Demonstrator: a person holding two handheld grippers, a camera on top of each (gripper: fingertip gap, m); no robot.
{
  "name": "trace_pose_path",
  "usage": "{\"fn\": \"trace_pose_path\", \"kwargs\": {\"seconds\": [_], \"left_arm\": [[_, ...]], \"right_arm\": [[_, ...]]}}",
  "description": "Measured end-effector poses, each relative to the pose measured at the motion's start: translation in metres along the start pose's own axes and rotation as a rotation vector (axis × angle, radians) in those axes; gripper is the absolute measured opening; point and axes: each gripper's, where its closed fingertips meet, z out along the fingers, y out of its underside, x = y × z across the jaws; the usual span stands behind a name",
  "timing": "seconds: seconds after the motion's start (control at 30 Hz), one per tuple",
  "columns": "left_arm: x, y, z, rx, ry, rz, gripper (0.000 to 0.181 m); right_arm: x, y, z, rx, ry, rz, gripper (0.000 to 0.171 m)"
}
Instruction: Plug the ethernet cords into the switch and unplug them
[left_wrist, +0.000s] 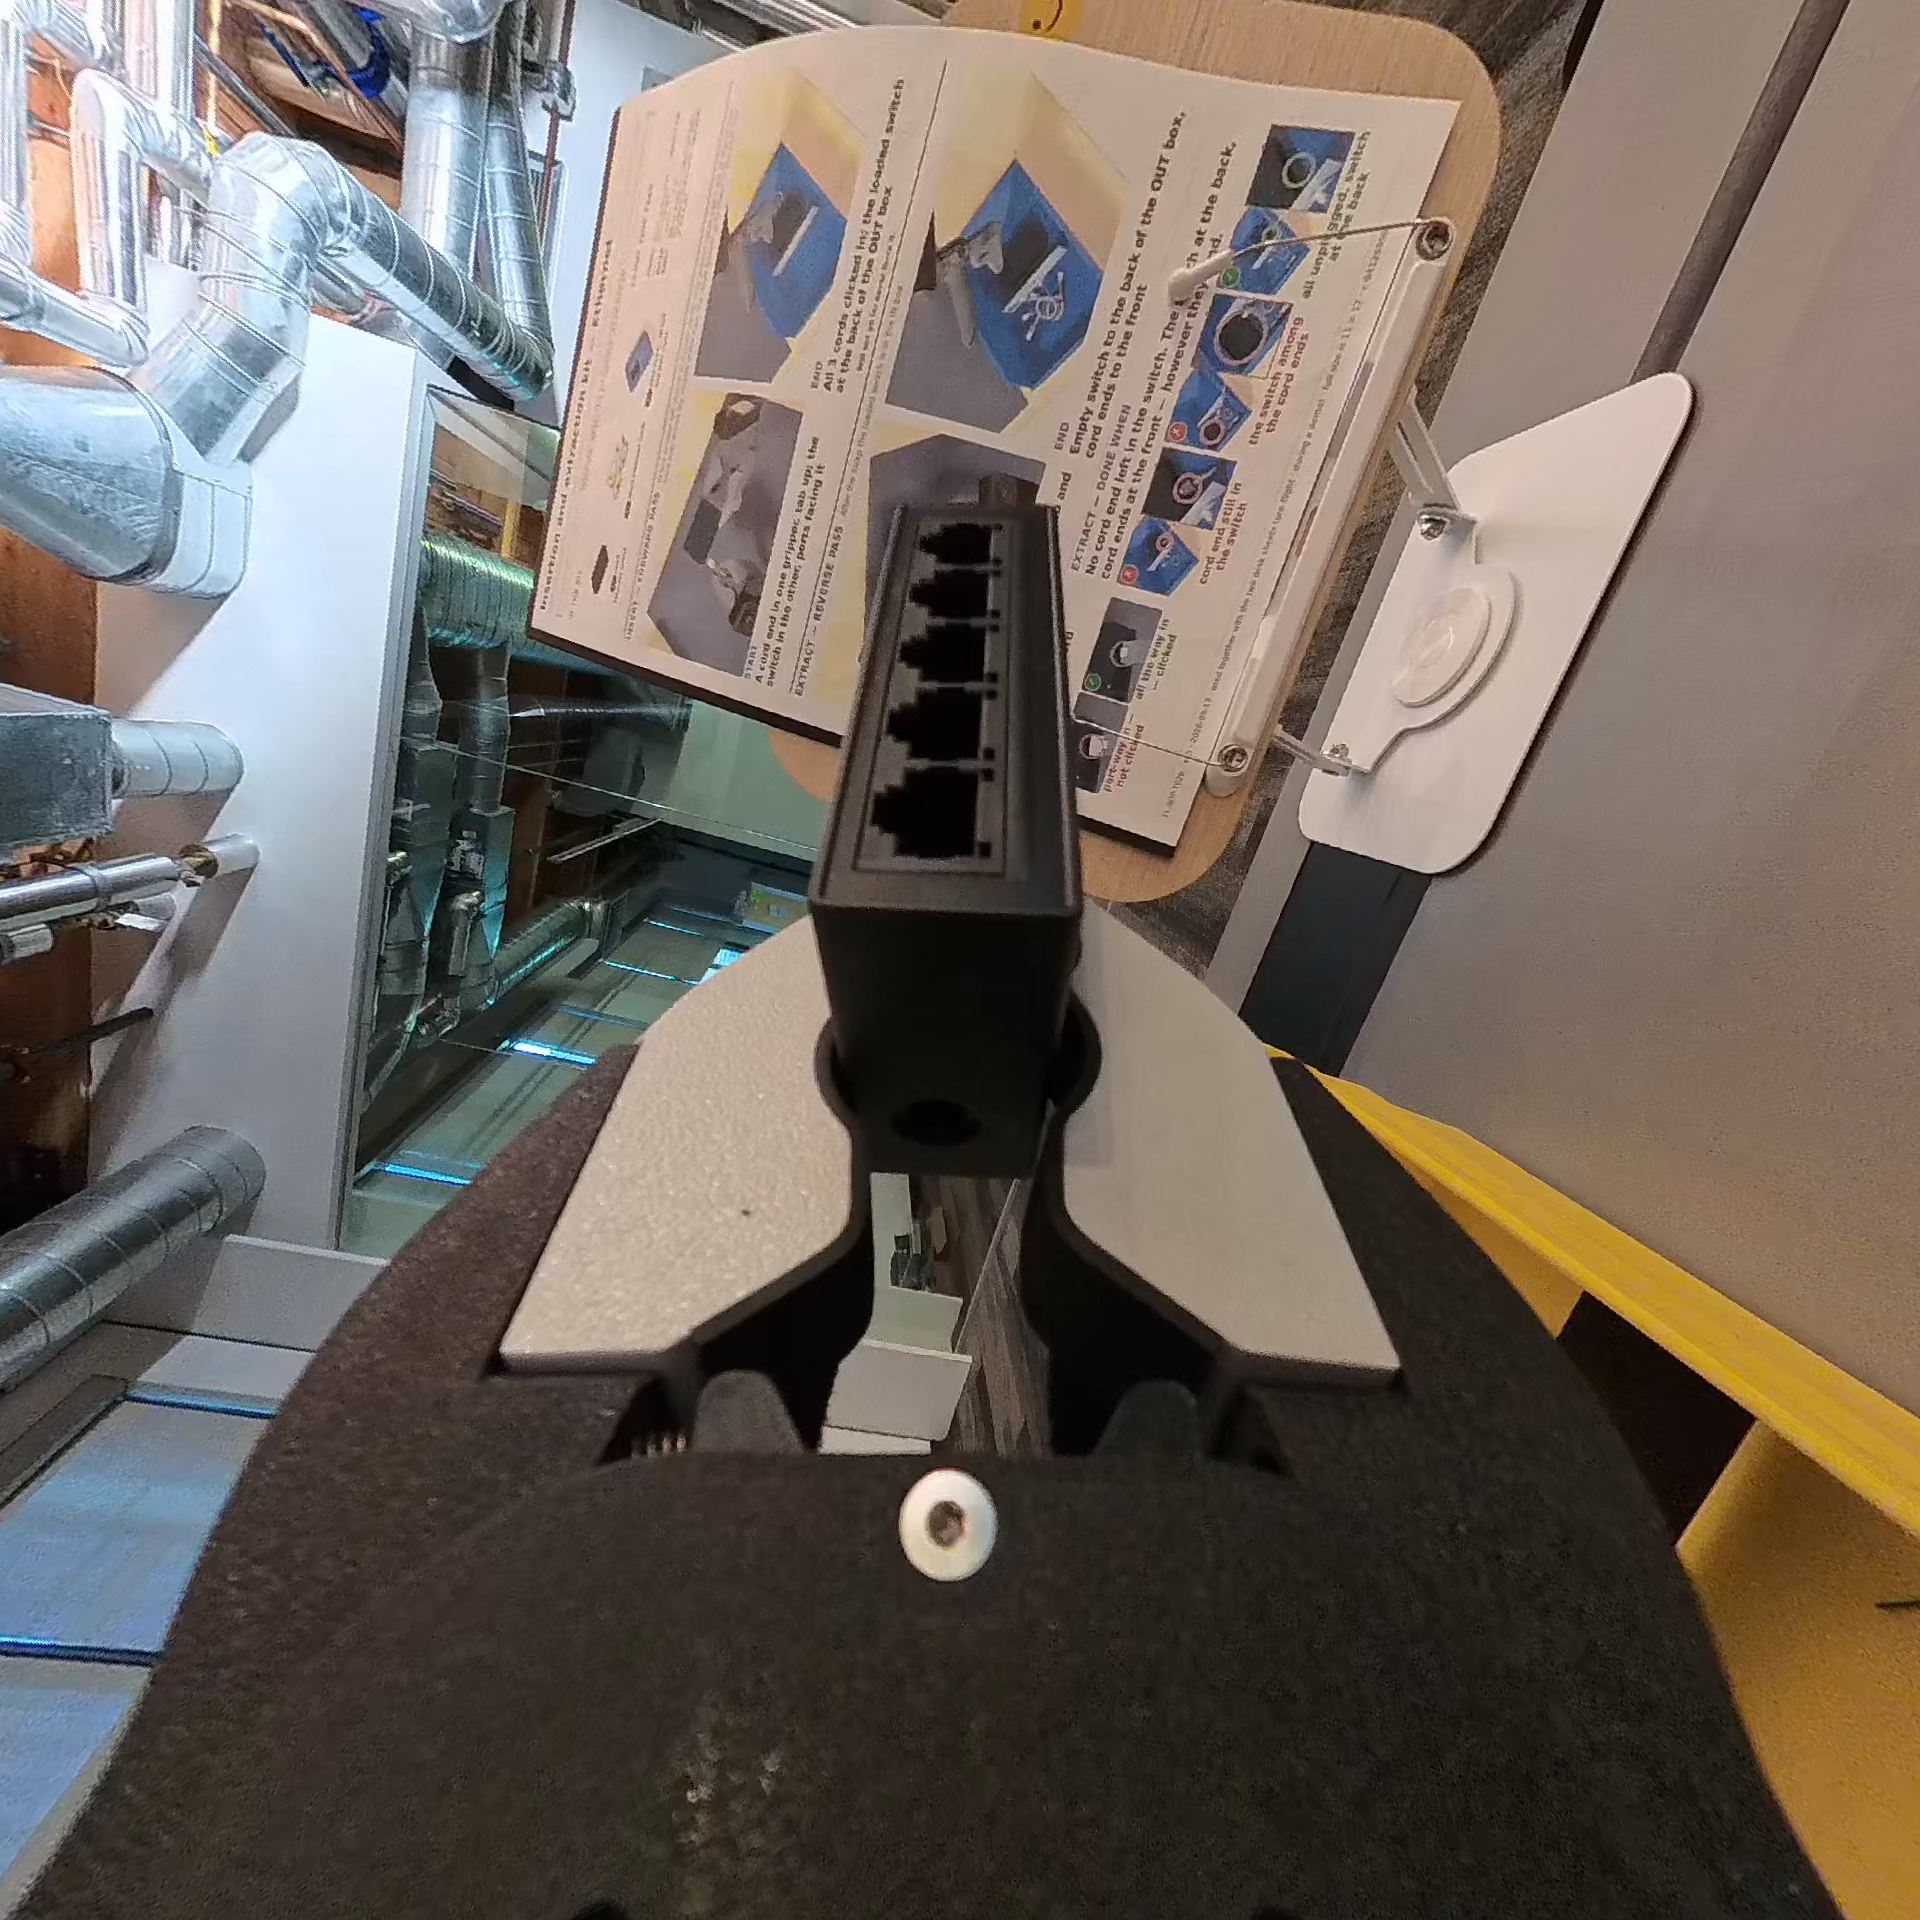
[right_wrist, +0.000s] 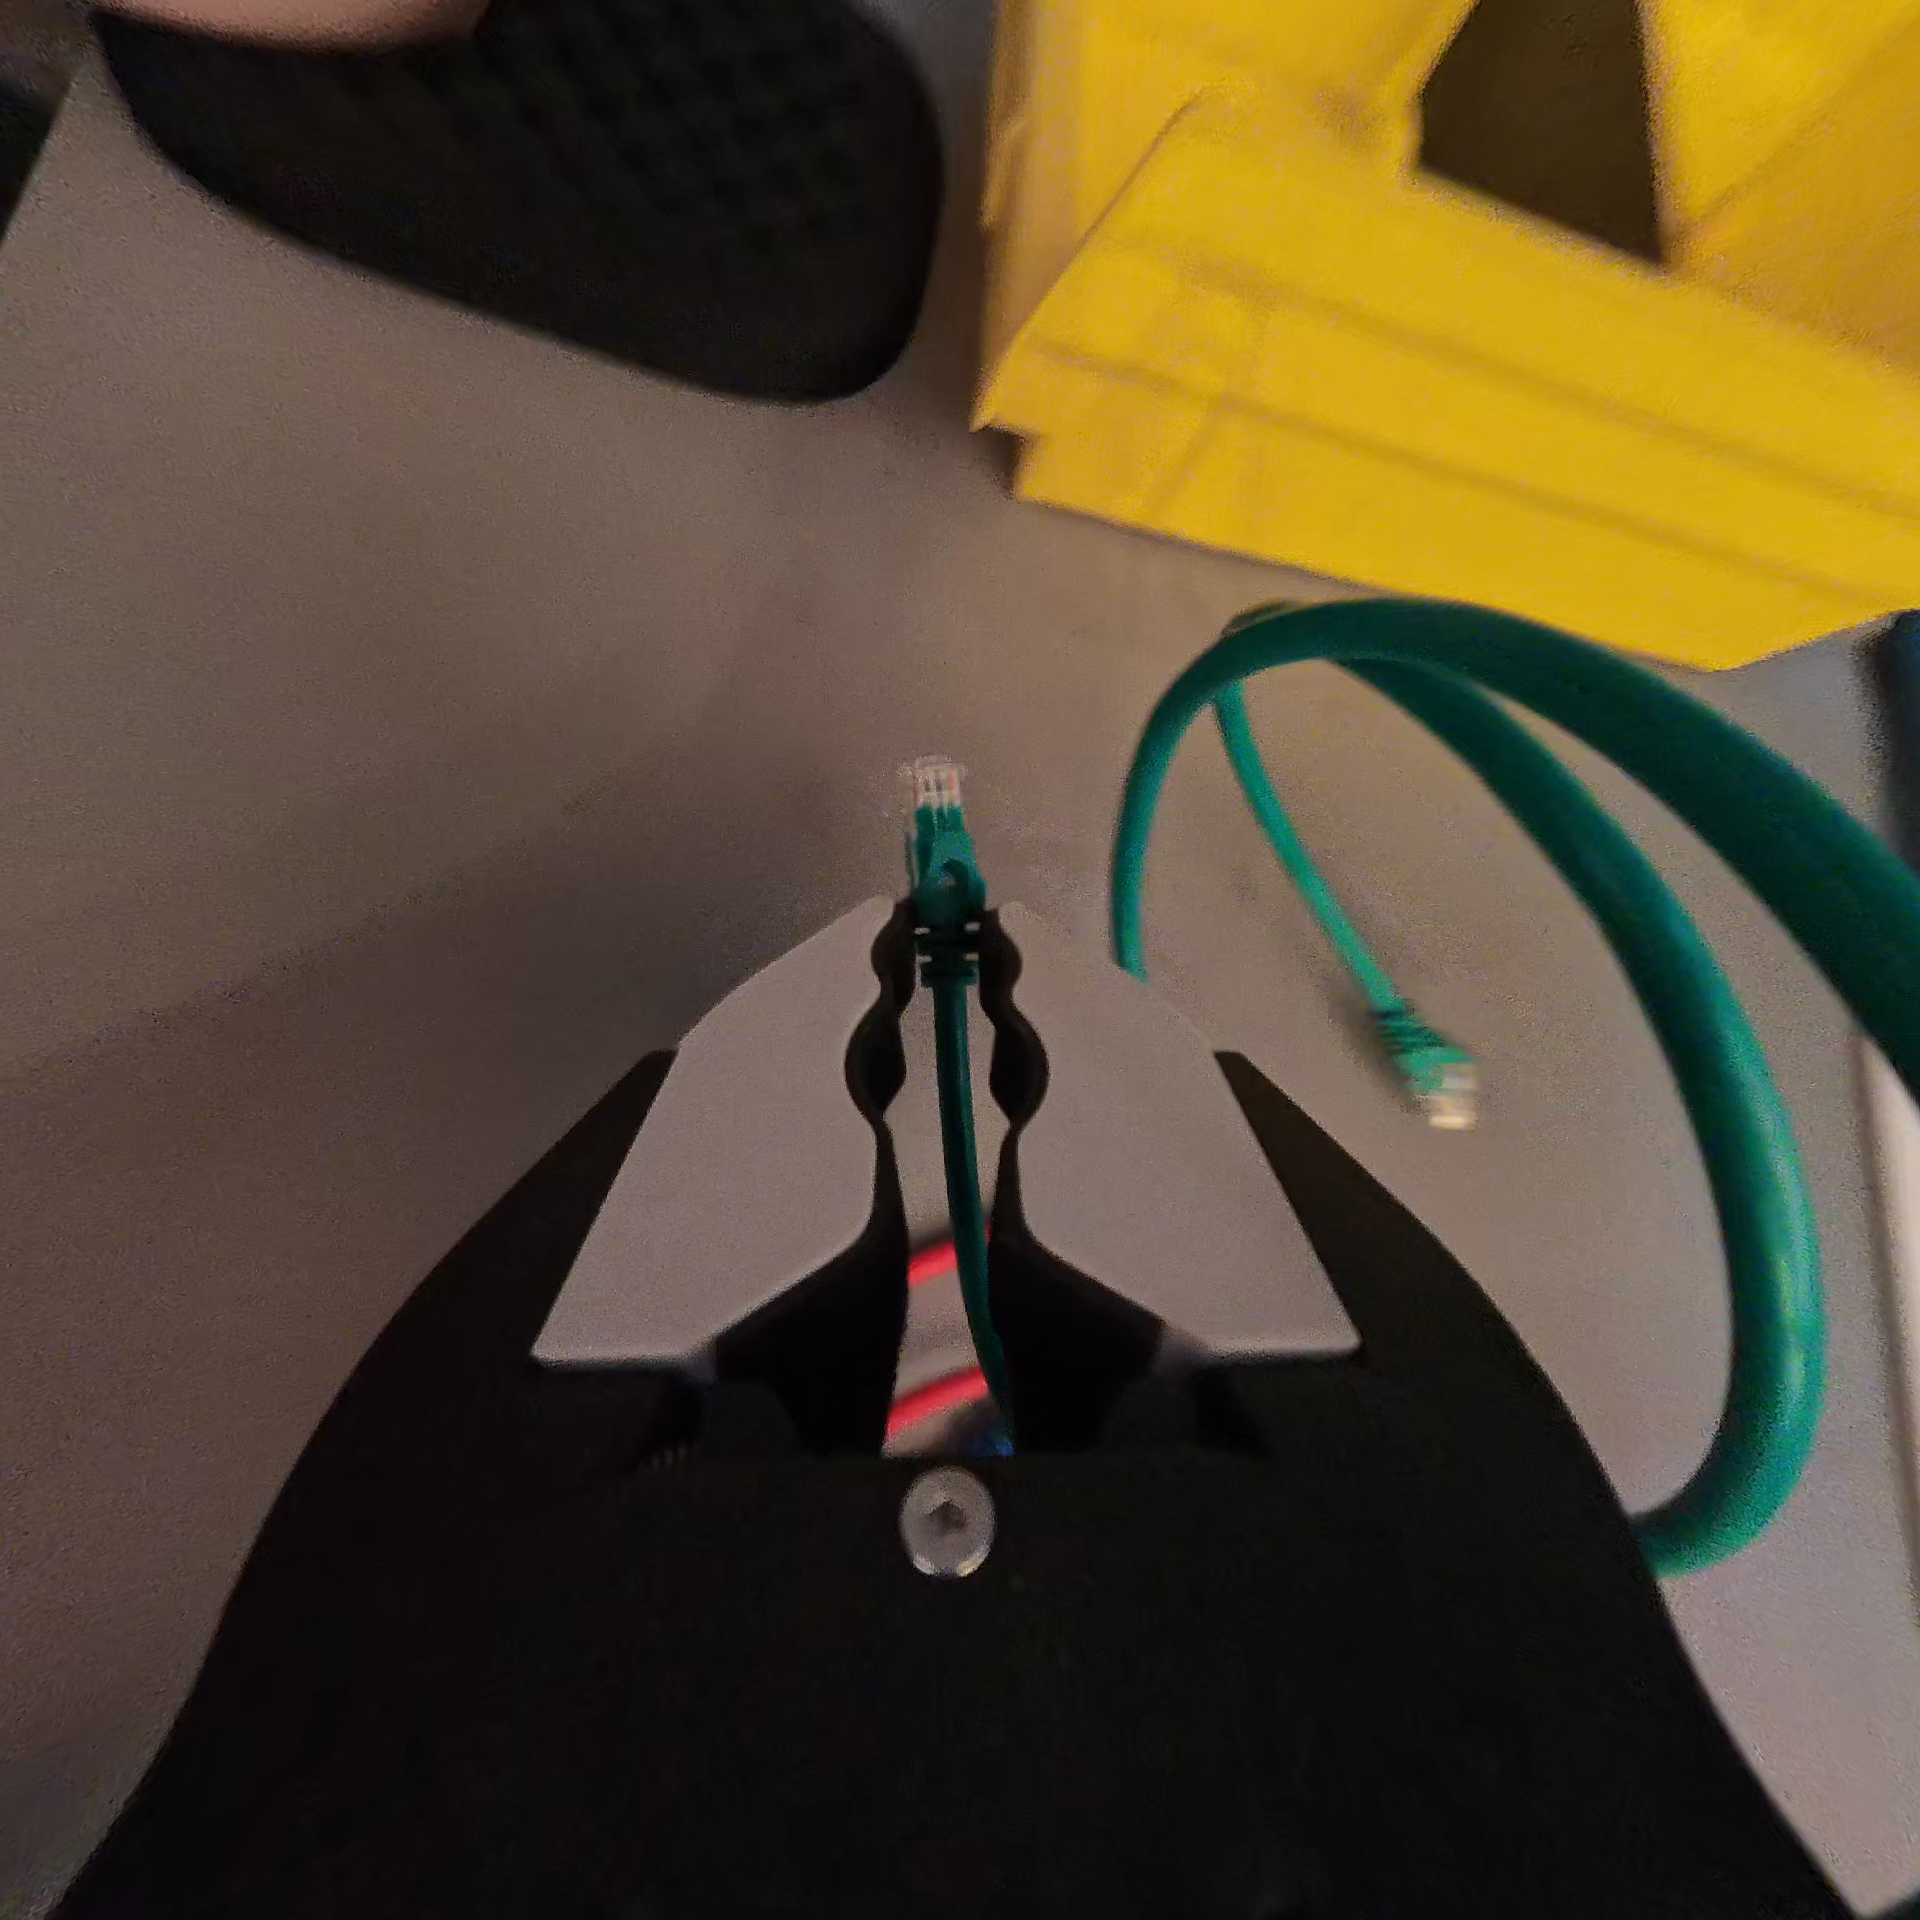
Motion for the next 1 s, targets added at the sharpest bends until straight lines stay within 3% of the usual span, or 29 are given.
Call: {"fn": "trace_pose_path", "kwargs": {"seconds": [0.17, 0.23, 0.3, 0.37, 0.47, 0.57, 0.7, 1.0], "left_arm": [[0.005, -0.001, 0.003, 0.002, 0.012, 0.017, 0.029], [0.01, 0.0, 0.006, -0.009, 0.024, 0.028, 0.029], [0.014, 0.0, 0.009, -0.019, 0.034, 0.043, 0.029], [0.017, -0.001, 0.01, -0.024, 0.039, 0.059, 0.029], [0.024, -0.002, 0.013, -0.032, 0.057, 0.084, 0.029], [0.034, -0.006, 0.016, -0.032, 0.081, 0.113, 0.029], [0.05, -0.016, 0.021, -0.016, 0.113, 0.163, 0.029], [0.076, -0.036, 0.025, 0.023, 0.154, 0.247, 0.029]], "right_arm": [[0.07, -0.032, -0.071, 0.158, 0.214, 0.143, 0.013], [0.107, -0.032, -0.103, 0.254, 0.29, 0.352, 0.013], [0.131, -0.036, -0.129, 0.441, 0.233, 0.648, 0.013], [0.146, -0.036, -0.147, 0.58, 0.226, 0.798, 0.013], [0.15, -0.03, -0.144, 0.516, 0.247, 0.843, 0.013], [0.136, -0.035, -0.136, 0.39, 0.264, 0.732, 0.013], [0.139, -0.019, -0.138, 0.127, 0.48, 0.565, 0.013], [0.133, -0.014, -0.133, -0.047, 0.526, 0.504, 0.013]]}}
